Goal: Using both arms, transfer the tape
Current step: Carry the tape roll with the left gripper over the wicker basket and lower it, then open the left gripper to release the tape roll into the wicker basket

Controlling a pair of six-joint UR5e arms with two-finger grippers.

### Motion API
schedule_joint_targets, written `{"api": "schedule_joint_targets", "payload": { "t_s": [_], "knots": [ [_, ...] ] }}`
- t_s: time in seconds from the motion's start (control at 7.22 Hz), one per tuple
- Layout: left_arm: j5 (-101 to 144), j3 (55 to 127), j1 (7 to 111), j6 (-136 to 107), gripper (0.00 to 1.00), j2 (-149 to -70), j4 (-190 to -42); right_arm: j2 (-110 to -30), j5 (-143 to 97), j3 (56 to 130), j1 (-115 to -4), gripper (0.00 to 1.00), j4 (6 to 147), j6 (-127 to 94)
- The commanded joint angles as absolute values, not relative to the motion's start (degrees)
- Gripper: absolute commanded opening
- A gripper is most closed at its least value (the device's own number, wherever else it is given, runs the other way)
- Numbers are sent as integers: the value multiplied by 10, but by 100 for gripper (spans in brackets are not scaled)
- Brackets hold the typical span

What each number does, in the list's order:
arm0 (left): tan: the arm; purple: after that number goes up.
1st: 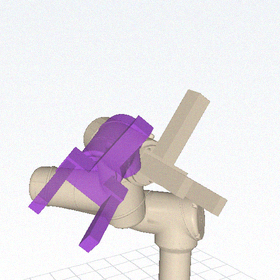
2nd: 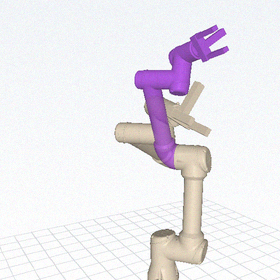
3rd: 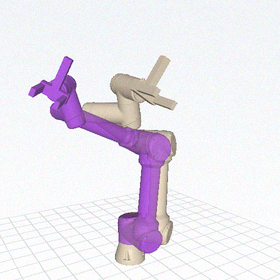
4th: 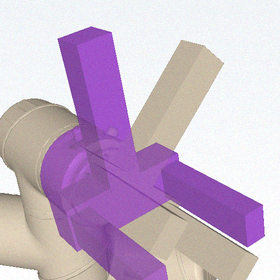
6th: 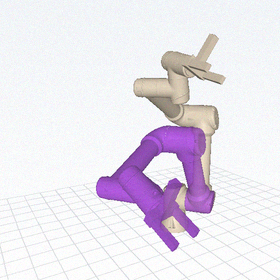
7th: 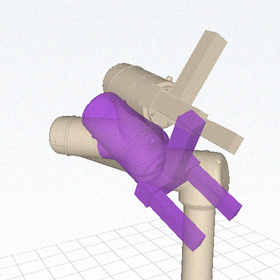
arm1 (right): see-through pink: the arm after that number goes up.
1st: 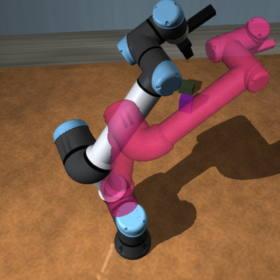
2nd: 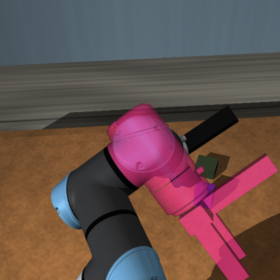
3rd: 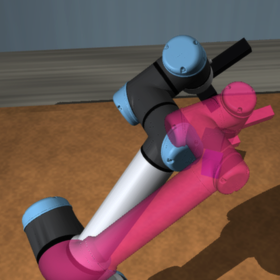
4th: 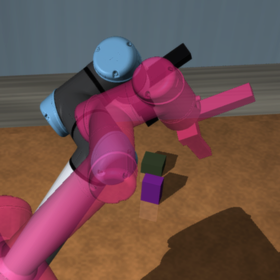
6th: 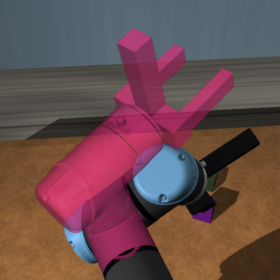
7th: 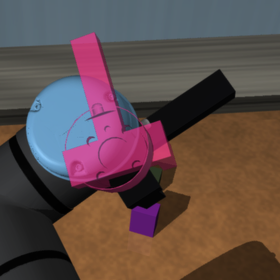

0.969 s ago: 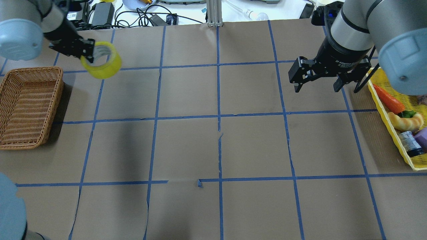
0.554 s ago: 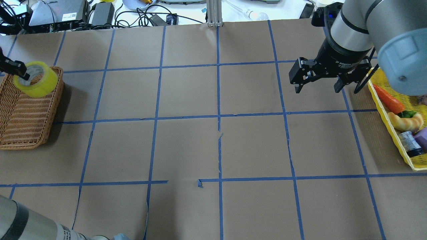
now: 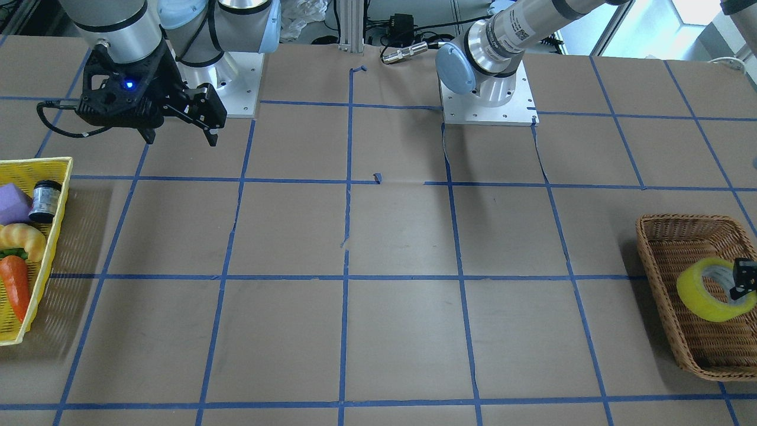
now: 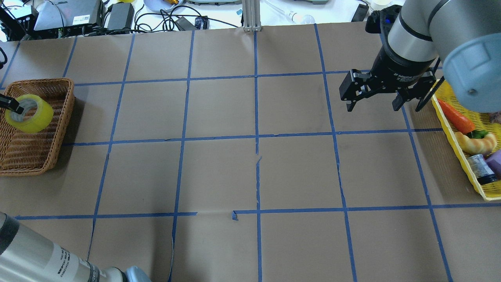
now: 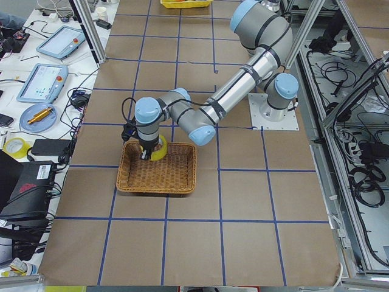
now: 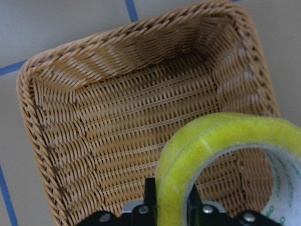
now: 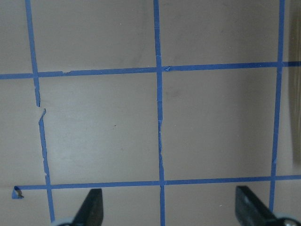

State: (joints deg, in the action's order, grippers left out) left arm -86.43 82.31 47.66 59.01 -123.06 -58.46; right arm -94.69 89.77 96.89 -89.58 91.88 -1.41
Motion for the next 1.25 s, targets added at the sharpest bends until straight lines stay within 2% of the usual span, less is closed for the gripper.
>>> {"api": "schedule_joint_targets", "payload": {
  "t_s": [0.0, 0.14, 0.28, 0.55, 0.83, 1.11],
  "knots": [
    [-864, 826, 474, 592, 31, -1250, -560, -947, 907, 971, -896, 100, 916, -13],
    [-863, 826, 474, 589, 63, -1252, -546, -947, 906, 971, -896, 100, 916, -13],
    [-864, 822, 474, 576, 87, -1253, -550, -947, 907, 971, -896, 100, 915, -13],
    [-870, 824, 533, 465, 89, -1197, -633, -947, 908, 971, -896, 100, 916, -12],
    [-895, 823, 645, 295, 90, -1117, -730, -947, 915, 972, -896, 100, 915, 3],
    [-905, 831, 761, 132, 90, -1059, -754, -945, 916, 972, -896, 100, 916, 17]
  ]
}}
